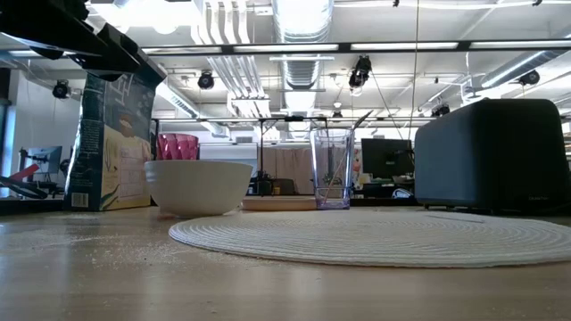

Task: Arrange a breakfast setting
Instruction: Move the orange bin to the bottom right of the table

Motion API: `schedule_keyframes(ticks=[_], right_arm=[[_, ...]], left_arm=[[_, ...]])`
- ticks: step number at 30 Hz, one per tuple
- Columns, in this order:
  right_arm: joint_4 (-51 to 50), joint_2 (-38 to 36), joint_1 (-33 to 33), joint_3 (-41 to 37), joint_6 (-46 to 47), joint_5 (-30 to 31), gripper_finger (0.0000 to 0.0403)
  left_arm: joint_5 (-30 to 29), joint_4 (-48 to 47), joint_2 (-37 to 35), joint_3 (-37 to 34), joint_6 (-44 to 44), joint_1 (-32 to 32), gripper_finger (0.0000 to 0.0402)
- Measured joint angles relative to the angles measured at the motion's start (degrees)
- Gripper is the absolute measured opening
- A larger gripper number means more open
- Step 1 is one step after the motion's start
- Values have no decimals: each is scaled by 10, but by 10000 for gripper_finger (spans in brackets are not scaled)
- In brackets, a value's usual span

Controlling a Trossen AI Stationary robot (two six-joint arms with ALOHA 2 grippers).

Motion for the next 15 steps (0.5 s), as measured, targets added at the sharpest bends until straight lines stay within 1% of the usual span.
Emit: schedule_keyframes(ticks=[6, 15], right_arm=[[49, 0, 0, 0, 0, -12, 38], [49, -1, 0, 0, 0, -17, 89]], left_arm=[[-1, 1, 0, 0, 0, 0, 199], [-1, 1, 0, 0, 0, 0, 199]])
